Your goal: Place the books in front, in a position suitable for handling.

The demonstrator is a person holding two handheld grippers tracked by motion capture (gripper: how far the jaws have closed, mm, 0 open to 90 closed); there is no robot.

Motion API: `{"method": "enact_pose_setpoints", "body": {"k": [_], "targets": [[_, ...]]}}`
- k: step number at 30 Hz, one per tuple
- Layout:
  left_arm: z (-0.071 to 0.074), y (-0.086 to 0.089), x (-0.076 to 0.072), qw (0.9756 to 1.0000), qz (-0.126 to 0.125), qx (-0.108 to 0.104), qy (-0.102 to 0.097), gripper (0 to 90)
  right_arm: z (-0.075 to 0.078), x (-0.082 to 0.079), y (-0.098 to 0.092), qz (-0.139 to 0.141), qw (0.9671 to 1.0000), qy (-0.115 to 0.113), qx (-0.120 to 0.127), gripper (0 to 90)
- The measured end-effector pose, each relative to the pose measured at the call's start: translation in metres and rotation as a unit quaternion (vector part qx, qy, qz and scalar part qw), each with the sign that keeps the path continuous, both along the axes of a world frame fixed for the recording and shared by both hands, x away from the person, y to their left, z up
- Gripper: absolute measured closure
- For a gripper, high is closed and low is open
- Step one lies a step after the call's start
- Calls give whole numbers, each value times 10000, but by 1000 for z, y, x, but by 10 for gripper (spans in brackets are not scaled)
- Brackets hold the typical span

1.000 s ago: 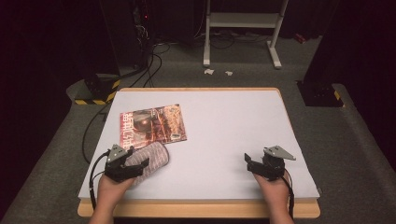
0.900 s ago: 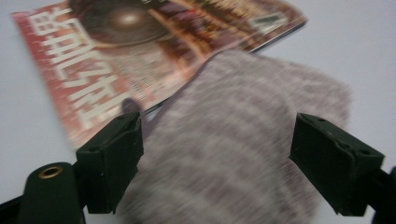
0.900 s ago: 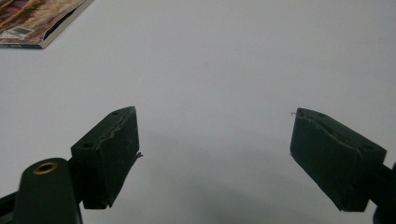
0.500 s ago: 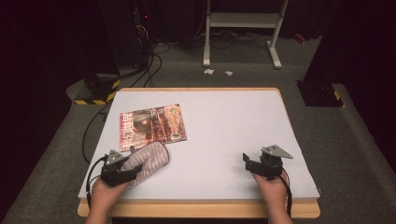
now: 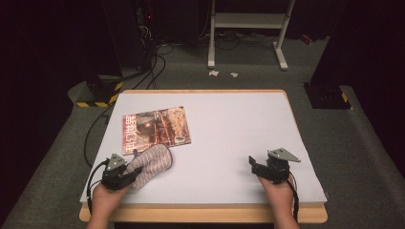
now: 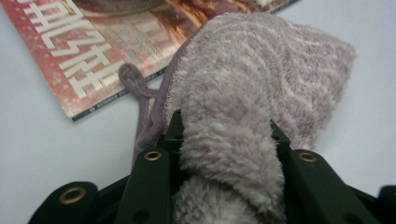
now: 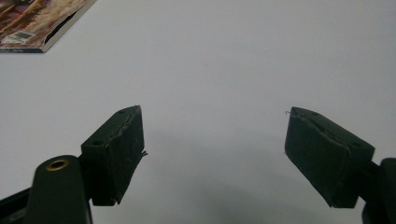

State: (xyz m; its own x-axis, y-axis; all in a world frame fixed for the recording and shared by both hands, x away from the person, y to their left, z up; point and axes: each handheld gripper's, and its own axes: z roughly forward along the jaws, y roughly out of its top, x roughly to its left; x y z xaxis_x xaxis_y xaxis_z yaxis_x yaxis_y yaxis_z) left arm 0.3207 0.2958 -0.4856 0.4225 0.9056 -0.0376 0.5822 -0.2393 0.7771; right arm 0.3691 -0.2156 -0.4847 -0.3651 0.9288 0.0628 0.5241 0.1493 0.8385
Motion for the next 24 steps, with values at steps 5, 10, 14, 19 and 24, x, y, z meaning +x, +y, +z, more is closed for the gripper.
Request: {"method": "enact_pose_setpoints", "body": {"k": [5, 10, 14, 19, 24], "targets": [[7, 2, -4, 9995, 9, -196, -245, 647, 1, 0, -2, -18, 10000, -22, 28, 213], [11, 3, -6, 9987, 42, -347, -384, 647, 1, -1, -2, -12, 10000, -31, 45, 222], [17, 0, -8, 9966, 45, -580, -586, 646, 2, -1, -3, -3, 10000, -53, 67, 231], [21, -21, -6, 9953, -106, -623, -738, 644, 3, -2, -2, -6, 10000, -53, 76, 234], [26, -69, 5, 9933, -524, -587, -848, 643, 5, -5, -5, -20, 9999, -110, 130, 243]]}}
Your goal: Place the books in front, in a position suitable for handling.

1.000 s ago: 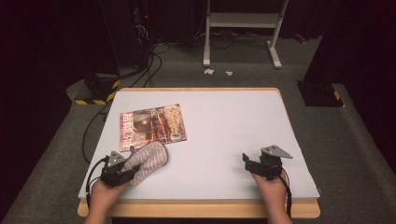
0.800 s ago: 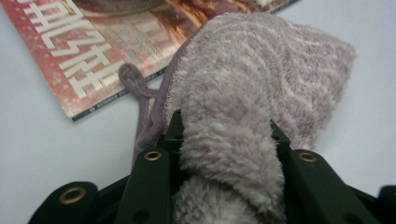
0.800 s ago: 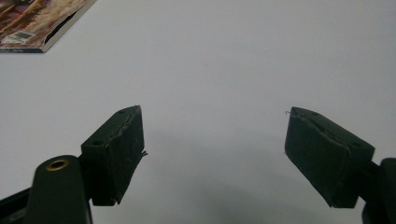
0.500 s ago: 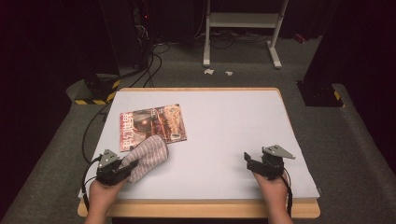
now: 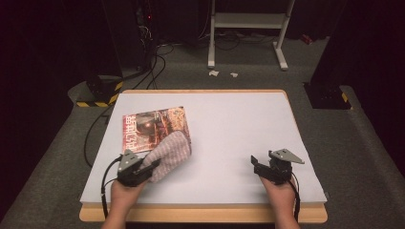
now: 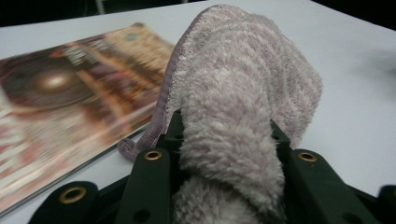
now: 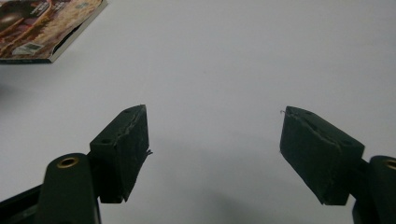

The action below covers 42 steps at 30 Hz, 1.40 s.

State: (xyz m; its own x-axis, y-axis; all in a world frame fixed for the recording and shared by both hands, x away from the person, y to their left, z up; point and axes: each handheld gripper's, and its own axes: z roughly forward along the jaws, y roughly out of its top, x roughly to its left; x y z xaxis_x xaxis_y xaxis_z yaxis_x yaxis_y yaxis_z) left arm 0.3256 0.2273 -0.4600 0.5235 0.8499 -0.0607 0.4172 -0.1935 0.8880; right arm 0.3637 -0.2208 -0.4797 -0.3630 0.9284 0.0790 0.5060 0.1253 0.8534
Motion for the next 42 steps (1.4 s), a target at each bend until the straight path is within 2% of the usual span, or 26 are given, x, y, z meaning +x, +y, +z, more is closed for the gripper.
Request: {"method": "enact_pose_setpoints", "body": {"k": [1, 7, 10, 14, 17, 20, 21, 22, 24, 27, 28, 32, 34, 36, 37, 38, 41, 42], "targets": [[2, -23, 6, 9998, -162, -27, -73, 644, 2, -1, -2, -15, 10000, -23, 60, 253], [7, -80, 24, 9984, -532, -12, -215, 642, 4, -3, -7, -46, 9998, -82, 170, 273], [1, -108, 31, 9970, -759, 13, -172, 642, 5, -2, -8, -28, 9998, -79, 172, 276], [-16, -141, 36, 9941, -1077, 126, 18, 637, 6, -3, -8, -16, 9998, -92, 201, 278], [-27, -153, 38, 9919, -1222, 269, 221, 629, 6, -3, -7, 1, 9998, -95, 193, 281], [-35, -157, 39, 9900, -1287, 383, 436, 605, 7, -3, -5, 34, 9998, -97, 198, 281], [-37, -157, 39, 9887, -1338, 452, 497, 583, 6, -3, -5, 42, 9998, -96, 193, 281], [-37, -156, 38, 9887, -1351, 431, 493, 547, 7, -3, -4, 55, 9997, -98, 195, 281], [-35, -152, 37, 9880, -1414, 307, 531, 458, 7, -3, -3, 77, 9997, -90, 197, 281], [-32, -147, 35, 9877, -1444, 265, 544, 315, 7, -3, -2, 96, 9997, -93, 200, 281], [-26, -137, 29, 9878, -1464, 184, 505, 276, 7, -4, -1, 111, 9997, -87, 200, 281], [-17, -114, 19, 9891, -1408, 64, 431, 237, 7, -4, 2, 162, 9997, -84, 190, 281], [-13, -99, 15, 9913, -1270, 94, 326, 238, 7, -4, 5, 204, 9996, -67, 197, 281], [-12, -80, 14, 9944, -1016, 150, 246, 250, 8, -5, 8, 259, 9994, -69, 206, 281], [-12, -80, 14, 9944, -1016, 150, 246, 259, 8, -5, 8, 259, 9994, -69, 206, 281], [-13, -60, 15, 9963, -775, 270, 252, 264, 9, -7, 13, 345, 9991, -62, 229, 281], [-18, -36, 15, 9980, -331, 498, 227, 272, 9, -8, 21, 475, 9985, -47, 261, 278], [-19, -27, 14, 9984, -196, 483, 225, 274, 9, -8, 24, 557, 9980, -25, 289, 275]]}}
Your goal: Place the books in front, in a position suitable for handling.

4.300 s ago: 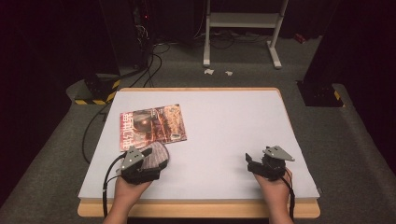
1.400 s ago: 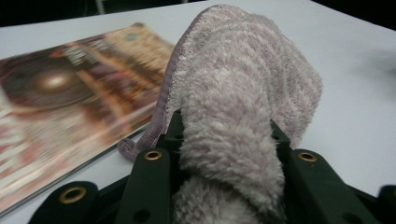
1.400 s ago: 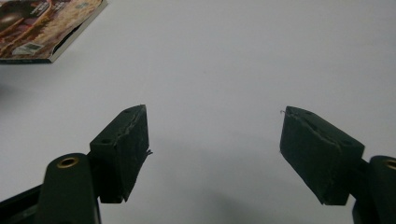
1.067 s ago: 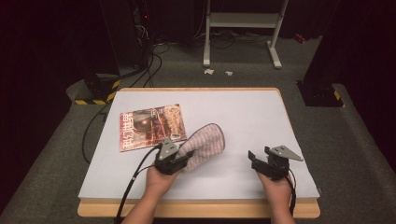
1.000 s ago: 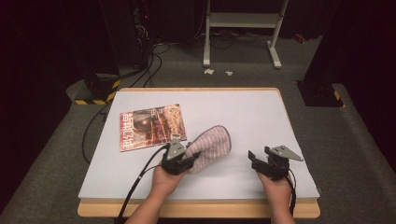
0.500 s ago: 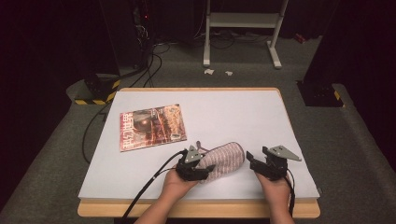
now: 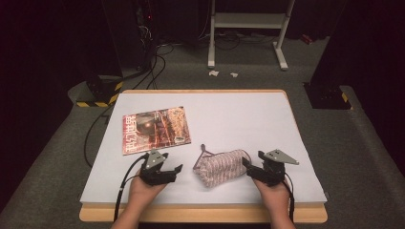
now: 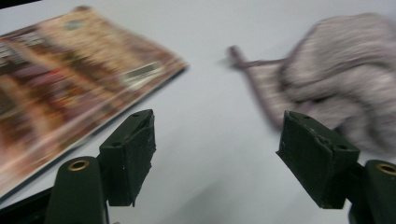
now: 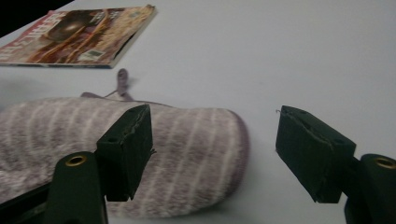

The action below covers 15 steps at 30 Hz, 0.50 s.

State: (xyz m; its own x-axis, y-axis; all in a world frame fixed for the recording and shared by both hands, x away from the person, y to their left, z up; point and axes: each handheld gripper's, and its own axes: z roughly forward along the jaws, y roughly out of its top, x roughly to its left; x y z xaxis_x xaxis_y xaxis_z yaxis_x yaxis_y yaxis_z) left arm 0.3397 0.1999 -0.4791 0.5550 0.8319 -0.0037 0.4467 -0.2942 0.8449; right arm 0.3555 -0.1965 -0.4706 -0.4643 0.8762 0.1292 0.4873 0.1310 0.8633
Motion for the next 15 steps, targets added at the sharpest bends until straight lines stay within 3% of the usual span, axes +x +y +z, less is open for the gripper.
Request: {"method": "enact_pose_setpoints", "body": {"k": [3, 4, 5, 6, 8, 12, 15], "targets": [[-5, 20, -2, 9995, 315, -96, -3, 295, 0, -1, 13, 178, 9998, 33, -20, 270], [-5, 20, -2, 9995, 315, -96, -3, 293, 0, -1, 17, 235, 9997, 49, -15, 268], [-7, 30, -1, 9990, 448, 55, 46, 290, 0, -1, 22, 321, 9995, 70, 0, 267], [-7, 33, -1, 9988, 486, 51, 43, 295, -1, -1, 26, 376, 9993, 80, 5, 264], [-7, 39, -1, 9983, 583, -62, 38, 310, -2, -1, 33, 485, 9987, 125, -7, 257], [-8, 43, 0, 9979, 650, -71, 30, 306, -5, 1, 49, 736, 9970, 237, -52, 232], [-8, 44, 0, 9977, 656, -130, 63, 306, -12, 4, 60, 858, 9950, 481, -152, 159]]}}
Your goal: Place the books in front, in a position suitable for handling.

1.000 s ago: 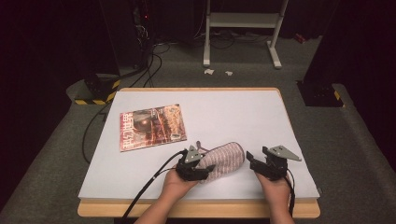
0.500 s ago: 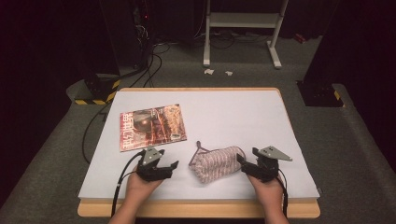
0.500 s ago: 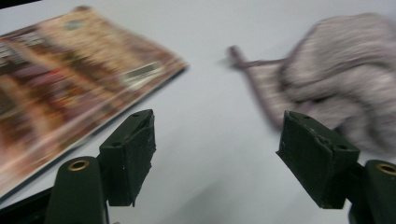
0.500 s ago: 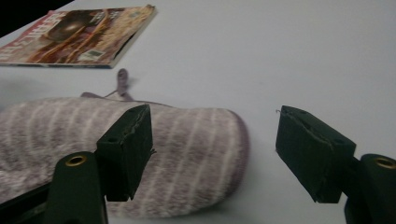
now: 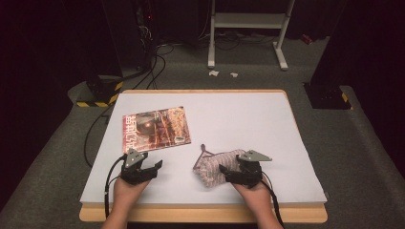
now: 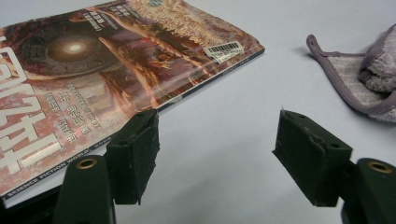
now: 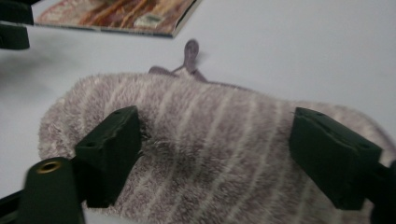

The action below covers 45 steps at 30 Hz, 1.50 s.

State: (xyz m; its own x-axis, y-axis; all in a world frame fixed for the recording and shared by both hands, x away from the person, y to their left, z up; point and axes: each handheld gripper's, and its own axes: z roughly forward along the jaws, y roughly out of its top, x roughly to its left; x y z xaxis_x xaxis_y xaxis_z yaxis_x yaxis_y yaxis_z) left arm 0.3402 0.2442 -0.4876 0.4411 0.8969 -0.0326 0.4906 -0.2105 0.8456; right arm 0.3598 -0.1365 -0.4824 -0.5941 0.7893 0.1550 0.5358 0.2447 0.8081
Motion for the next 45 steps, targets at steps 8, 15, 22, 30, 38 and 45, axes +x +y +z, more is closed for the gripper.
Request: {"method": "enact_pose_setpoints", "body": {"k": [8, 15, 22, 30, 38, 45], "targets": [[2, 2, -1, 10000, 2, -58, -46, 307, -15, 10, 11, 165, 9977, 597, -291, 98], [2, 4, -1, 9999, 38, -100, -44, 306, -19, -3, 28, 133, 9937, 314, -1066, 145], [2, 3, -1, 10000, 28, -88, -36, 306, -16, -5, 25, 64, 9932, 178, -1150, 514], [2, 2, -2, 10000, 9, -65, -41, 307, -15, -4, 20, 138, 9949, 111, -992, 743], [3, 3, -2, 9999, 30, -97, -37, 309, -8, -4, 10, 3, 9975, -38, -705, 759], [2, 3, -1, 10000, 25, -84, -15, 310, 4, -1, -18, -460, 9974, -219, -502, 764]]}}
